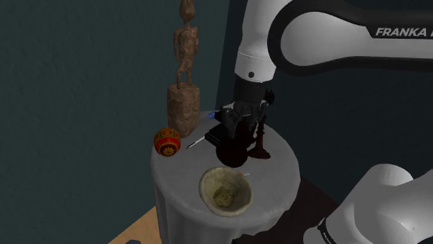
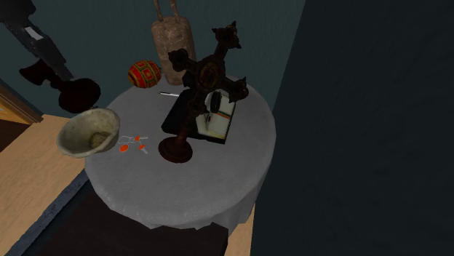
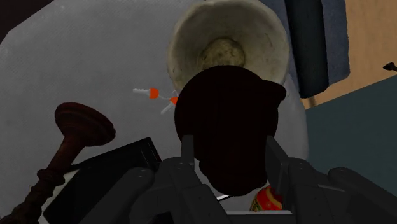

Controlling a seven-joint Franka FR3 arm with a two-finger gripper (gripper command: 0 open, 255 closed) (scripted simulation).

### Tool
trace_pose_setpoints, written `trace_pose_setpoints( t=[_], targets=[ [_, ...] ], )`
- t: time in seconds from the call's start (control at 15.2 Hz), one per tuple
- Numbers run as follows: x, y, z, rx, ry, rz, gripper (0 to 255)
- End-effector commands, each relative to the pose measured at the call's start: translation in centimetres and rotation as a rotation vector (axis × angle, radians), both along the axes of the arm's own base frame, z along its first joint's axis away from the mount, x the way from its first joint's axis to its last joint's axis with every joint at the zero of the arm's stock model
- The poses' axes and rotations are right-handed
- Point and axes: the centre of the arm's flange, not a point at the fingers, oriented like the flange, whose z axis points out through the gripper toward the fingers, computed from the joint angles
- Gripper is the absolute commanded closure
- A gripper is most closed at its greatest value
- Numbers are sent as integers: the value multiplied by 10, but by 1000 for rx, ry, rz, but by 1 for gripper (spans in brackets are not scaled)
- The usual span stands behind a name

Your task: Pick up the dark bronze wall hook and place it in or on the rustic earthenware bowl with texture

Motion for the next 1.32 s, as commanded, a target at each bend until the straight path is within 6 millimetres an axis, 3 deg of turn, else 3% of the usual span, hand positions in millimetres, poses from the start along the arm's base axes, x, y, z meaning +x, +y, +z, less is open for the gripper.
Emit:
trace_pose_setpoints(
  t=[0.0,1.25],
  targets=[
    [-6,35,2,1,0,-1,255],
    [-6,35,-97,1,0,-1,255]
  ],
)
